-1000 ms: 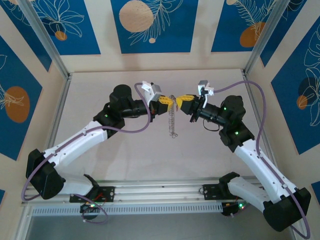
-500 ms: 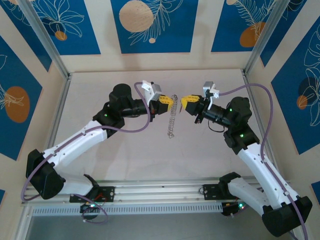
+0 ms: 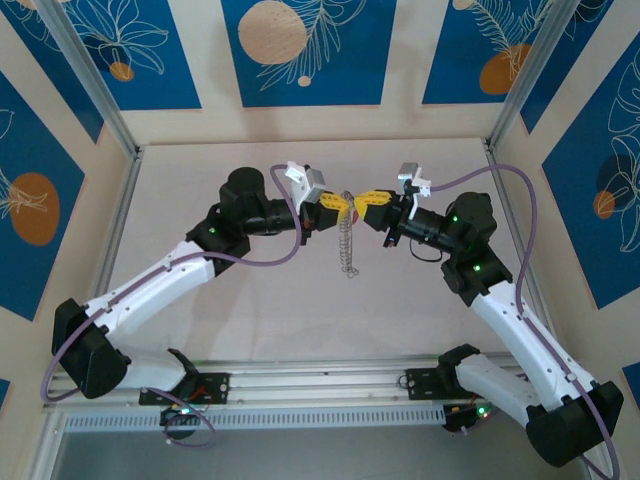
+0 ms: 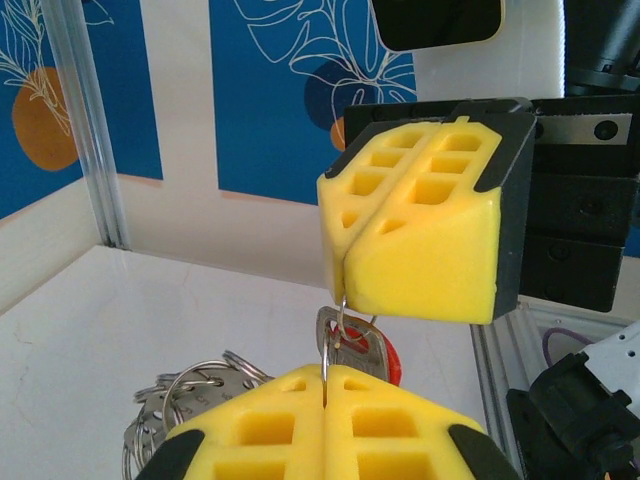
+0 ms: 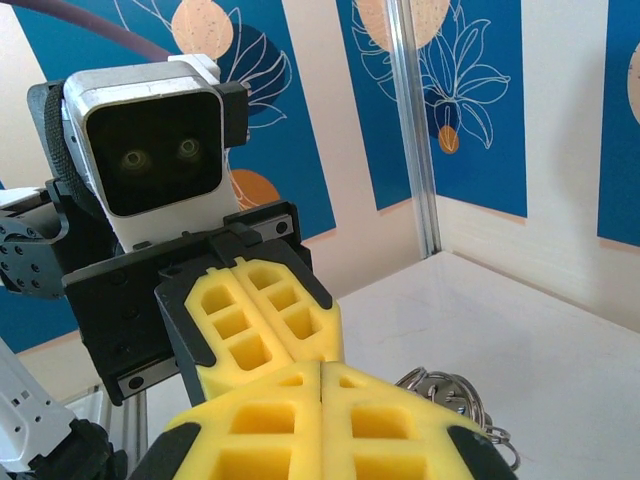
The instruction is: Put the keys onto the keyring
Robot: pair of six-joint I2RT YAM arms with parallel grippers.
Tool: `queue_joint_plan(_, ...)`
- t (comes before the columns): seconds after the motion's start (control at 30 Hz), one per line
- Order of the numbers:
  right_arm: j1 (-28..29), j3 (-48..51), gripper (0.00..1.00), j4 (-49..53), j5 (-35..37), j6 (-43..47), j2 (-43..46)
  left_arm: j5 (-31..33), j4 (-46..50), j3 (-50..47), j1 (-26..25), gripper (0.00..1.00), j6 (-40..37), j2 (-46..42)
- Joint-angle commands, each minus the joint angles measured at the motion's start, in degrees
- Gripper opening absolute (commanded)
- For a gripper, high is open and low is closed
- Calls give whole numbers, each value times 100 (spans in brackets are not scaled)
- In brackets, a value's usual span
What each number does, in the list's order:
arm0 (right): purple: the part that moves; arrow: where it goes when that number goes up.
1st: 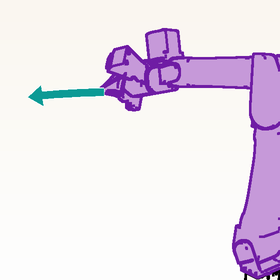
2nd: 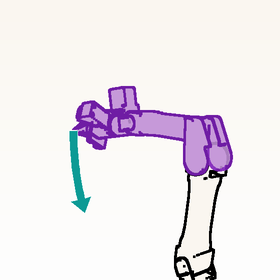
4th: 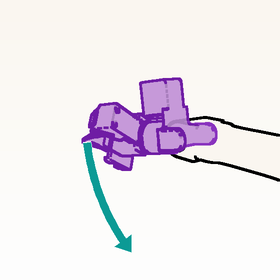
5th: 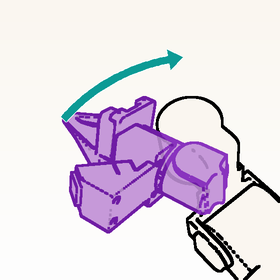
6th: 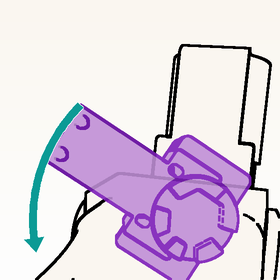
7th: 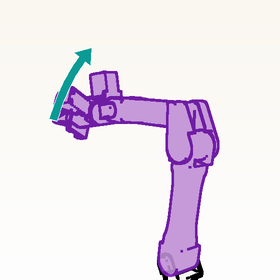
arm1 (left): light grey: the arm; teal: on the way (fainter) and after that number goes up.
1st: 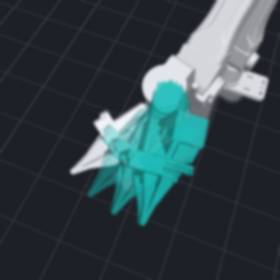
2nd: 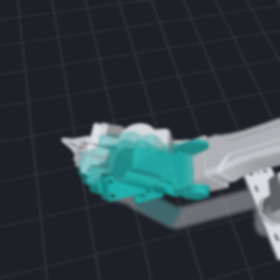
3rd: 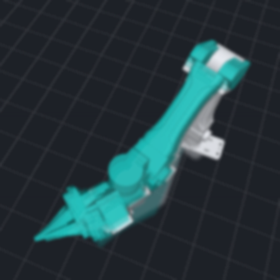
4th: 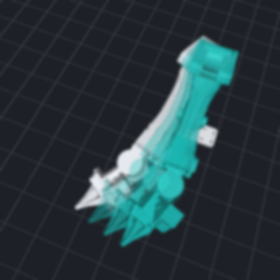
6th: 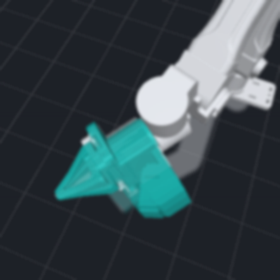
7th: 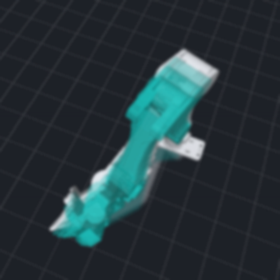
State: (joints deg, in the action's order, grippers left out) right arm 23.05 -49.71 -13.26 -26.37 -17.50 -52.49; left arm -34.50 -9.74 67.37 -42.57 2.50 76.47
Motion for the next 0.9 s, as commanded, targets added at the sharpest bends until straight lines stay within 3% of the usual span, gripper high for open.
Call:
queue_joint_plan(0.0, 47, -72, 0, -209, -40, 73, -67, -130, -151, 251, -97, 0, -13, 36)
queue_joint_plan(0.5, 81, 24, 0, -165, 99, 163, -125, -92, -244, 242, -142, 0, 16, 6)
queue_joint_plan(0.87, -247, 339, 0, -278, 106, -46, 102, -136, -500, 203, -152, 0, 204, -61)
